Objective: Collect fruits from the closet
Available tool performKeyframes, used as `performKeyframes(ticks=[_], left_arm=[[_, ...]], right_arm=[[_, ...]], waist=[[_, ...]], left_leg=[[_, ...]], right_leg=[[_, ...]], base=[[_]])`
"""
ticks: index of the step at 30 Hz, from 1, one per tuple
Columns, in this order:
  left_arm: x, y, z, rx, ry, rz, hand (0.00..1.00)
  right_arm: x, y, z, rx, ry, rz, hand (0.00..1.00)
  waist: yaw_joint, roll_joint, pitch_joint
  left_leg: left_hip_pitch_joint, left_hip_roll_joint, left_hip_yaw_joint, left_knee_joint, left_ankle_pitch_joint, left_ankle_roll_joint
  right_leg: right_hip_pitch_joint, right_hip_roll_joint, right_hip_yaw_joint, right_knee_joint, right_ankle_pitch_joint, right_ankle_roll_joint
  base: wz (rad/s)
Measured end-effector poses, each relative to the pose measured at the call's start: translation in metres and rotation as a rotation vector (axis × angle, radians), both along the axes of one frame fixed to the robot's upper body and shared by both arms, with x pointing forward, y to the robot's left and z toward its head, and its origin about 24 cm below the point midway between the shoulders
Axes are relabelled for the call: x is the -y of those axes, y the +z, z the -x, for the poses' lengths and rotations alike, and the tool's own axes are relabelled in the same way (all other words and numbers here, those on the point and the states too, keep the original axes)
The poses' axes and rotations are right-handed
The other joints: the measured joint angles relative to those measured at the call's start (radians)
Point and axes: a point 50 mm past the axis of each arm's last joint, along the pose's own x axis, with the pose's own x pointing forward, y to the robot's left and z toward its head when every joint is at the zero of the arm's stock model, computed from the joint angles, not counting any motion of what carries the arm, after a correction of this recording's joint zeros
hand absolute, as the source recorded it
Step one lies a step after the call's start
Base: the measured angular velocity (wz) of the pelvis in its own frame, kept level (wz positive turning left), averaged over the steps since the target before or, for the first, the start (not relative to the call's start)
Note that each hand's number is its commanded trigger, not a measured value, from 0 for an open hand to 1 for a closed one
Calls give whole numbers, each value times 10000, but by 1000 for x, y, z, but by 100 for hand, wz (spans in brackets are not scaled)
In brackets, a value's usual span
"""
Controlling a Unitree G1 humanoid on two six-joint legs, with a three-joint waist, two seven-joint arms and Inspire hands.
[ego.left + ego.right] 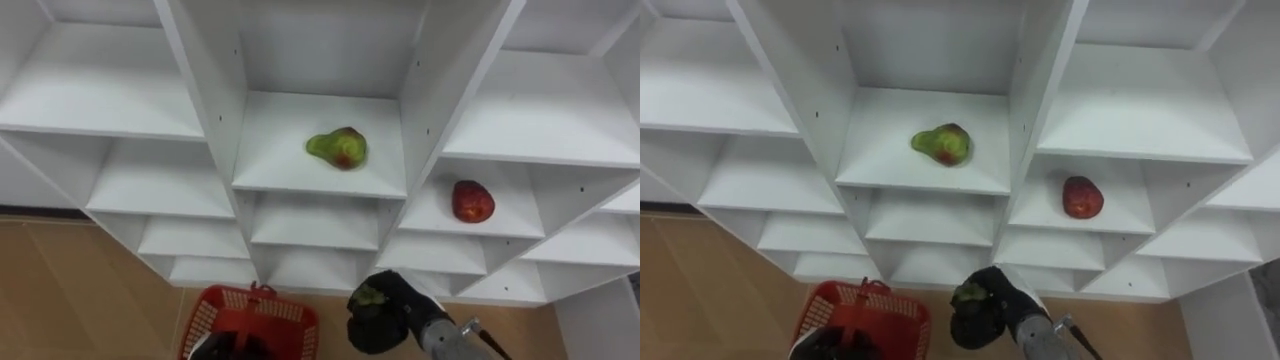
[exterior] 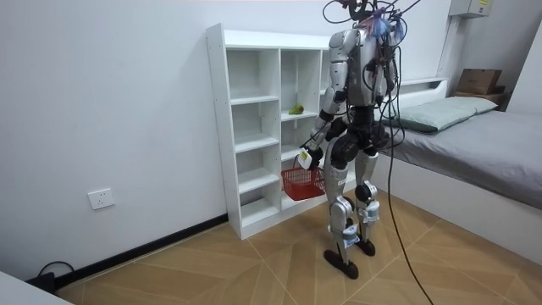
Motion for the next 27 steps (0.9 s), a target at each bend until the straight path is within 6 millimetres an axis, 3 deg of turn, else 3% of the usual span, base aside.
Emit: performKeyframes(ticks=[7, 12, 16, 20, 27], left_arm=[[4, 2, -3, 61, -819, 212, 100], [6, 2, -4, 51, -1118, 246, 100], [12, 7, -13, 410, -1614, 348, 100], [18, 11, -23, 665, -2300, 285, 100], [25, 14, -30, 820, -2928, 203, 100]], right_arm=[[-1, 6, -17, 358, 254, 250, 100], [-4, 5, -16, 420, 348, 367, 100], [0, 0, -15, 268, 254, 545, 100], [0, -4, -12, 51, 309, 634, 100], [-5, -1, -25, 176, 521, 579, 100]], waist=[[-20, 139, -2], [17, 140, 1], [64, 216, 51], [300, 290, 75], [349, 297, 81]], left_leg=[[-415, -89, -185, 145, 87, 37], [-507, -110, -182, 200, 104, 54], [-667, -102, -182, 341, 102, 54], [-837, -97, -181, 308, 102, 54], [-1155, -115, -163, 449, 146, 75]], right_leg=[[-321, -139, -216, 174, -7, 9], [-373, -168, -320, 186, -7, 10], [-383, -189, -457, 185, -7, 9], [-518, -172, -438, 218, -6, 9], [-856, -259, -572, 336, -6, 7]], base=[[12], [3], [14], [1], [3]])
